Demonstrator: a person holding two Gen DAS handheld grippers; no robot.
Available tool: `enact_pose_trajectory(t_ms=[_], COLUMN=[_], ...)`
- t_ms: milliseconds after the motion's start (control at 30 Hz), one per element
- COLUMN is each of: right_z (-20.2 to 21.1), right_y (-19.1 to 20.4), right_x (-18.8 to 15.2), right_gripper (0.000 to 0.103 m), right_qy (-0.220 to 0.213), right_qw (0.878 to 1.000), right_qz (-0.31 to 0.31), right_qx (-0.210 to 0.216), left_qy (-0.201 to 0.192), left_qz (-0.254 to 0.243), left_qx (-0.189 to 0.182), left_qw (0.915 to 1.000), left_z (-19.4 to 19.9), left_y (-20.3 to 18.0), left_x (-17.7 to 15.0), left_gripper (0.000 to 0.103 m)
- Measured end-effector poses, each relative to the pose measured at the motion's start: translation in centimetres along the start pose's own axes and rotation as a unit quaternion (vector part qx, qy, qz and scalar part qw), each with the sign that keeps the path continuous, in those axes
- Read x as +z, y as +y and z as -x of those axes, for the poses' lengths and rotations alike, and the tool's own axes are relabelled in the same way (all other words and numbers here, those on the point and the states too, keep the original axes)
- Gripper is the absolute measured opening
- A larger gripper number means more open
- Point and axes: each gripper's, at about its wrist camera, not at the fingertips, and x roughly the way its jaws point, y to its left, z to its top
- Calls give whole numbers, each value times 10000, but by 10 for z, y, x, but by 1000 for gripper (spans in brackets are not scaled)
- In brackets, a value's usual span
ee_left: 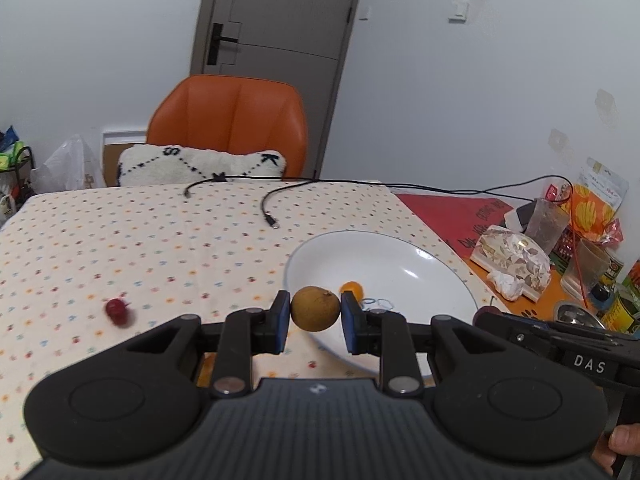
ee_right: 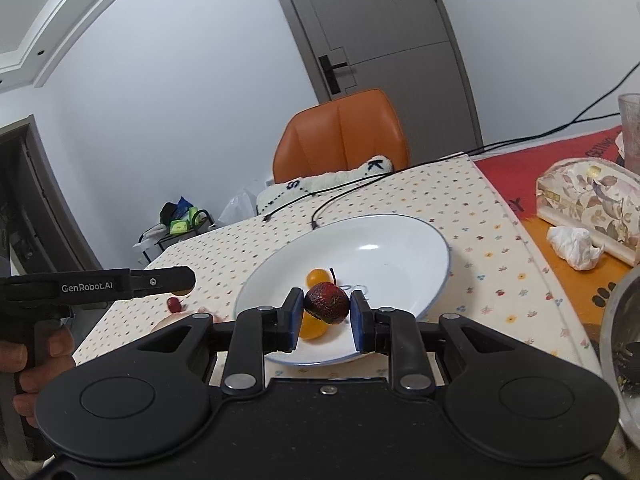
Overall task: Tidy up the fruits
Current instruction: 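Carry the plum and kiwi into the white bowl and open both tools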
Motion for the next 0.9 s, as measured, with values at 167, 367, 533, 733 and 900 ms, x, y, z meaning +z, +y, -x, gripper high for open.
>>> enact_pose_trajectory(t_ms=[167, 367, 533, 733, 900], right_z=[-13, -27, -31, -27, -23], right_y=[-9, -20, -28, -29, -26], right_x=[1, 3, 3, 1, 3], right_gripper=[24, 24, 38, 38, 44], right_qy=[70, 111, 100, 138, 62], right_qw=[9999, 9996, 9996, 9994, 9995], right_qz=[-5, 5, -56, -146, -210], right_qx=[114, 266, 257, 281, 215], left_qy=[90, 276, 400, 417, 245], left_qz=[-64, -85, -96, -194, -140], left_qx=[21, 122, 295, 334, 402], left_qw=[9999, 9995, 9987, 9984, 9988], left_z=[-18, -43, -55, -51, -38], left_y=[-9, -17, -21, -20, -13], left_x=[4, 4, 3, 6, 8], left_gripper=[25, 25, 29, 37, 59])
